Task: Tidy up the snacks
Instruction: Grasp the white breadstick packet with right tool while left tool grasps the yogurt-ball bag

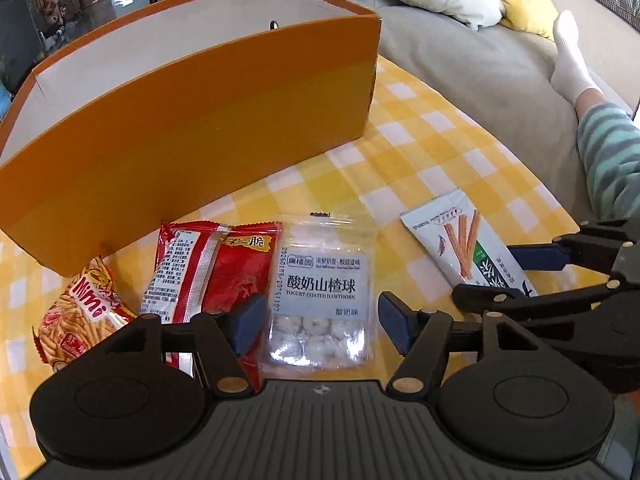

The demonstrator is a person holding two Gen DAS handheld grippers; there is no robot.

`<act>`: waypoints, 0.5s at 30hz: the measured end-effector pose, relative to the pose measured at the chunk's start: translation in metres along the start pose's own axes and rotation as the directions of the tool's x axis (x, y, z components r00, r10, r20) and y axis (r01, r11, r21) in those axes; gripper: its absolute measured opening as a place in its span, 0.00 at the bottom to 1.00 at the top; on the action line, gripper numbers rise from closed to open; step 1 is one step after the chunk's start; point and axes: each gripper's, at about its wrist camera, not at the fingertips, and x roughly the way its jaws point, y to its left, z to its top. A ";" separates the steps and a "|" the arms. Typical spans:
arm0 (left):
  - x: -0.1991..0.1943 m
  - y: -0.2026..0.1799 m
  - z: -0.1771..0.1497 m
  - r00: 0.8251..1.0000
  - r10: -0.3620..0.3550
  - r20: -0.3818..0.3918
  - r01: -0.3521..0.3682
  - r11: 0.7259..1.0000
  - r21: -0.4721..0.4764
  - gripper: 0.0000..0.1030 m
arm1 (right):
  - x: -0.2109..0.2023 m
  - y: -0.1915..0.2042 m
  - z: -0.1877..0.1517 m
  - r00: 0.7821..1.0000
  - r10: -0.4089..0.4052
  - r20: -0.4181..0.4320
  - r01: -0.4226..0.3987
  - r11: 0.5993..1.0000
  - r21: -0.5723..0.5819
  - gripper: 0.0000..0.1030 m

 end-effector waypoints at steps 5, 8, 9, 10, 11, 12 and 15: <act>0.010 0.001 0.003 1.000 -0.015 -0.023 0.015 1.000 -0.001 0.74 | -0.001 0.000 0.000 1.000 0.002 0.002 -0.002 1.000 -0.002 0.48; 0.016 0.006 0.005 0.998 -0.052 -0.028 0.051 0.998 -0.027 0.74 | 0.000 0.000 0.001 1.000 0.002 0.002 -0.002 1.000 -0.004 0.48; 0.016 0.007 0.006 0.998 -0.054 -0.033 0.053 0.998 -0.025 0.74 | 0.000 0.000 0.001 1.000 0.002 0.003 -0.002 1.000 -0.003 0.48; 0.017 0.006 0.007 0.998 -0.053 -0.035 0.052 0.998 -0.020 0.74 | 0.000 0.000 0.001 1.000 0.002 0.003 -0.002 1.000 -0.002 0.48; 0.017 0.005 0.007 0.998 -0.047 -0.033 0.046 0.999 -0.013 0.74 | 0.000 0.000 0.001 1.000 0.002 0.003 -0.002 1.000 -0.003 0.49; 0.017 0.004 0.007 0.999 -0.039 -0.032 0.039 0.999 -0.009 0.72 | 0.000 0.001 0.001 1.000 0.002 0.003 -0.002 1.000 -0.004 0.49; 0.017 -0.001 0.005 1.000 -0.019 -0.024 0.019 1.000 0.012 0.67 | 0.001 0.002 0.002 1.000 -0.004 0.003 0.004 1.000 -0.015 0.50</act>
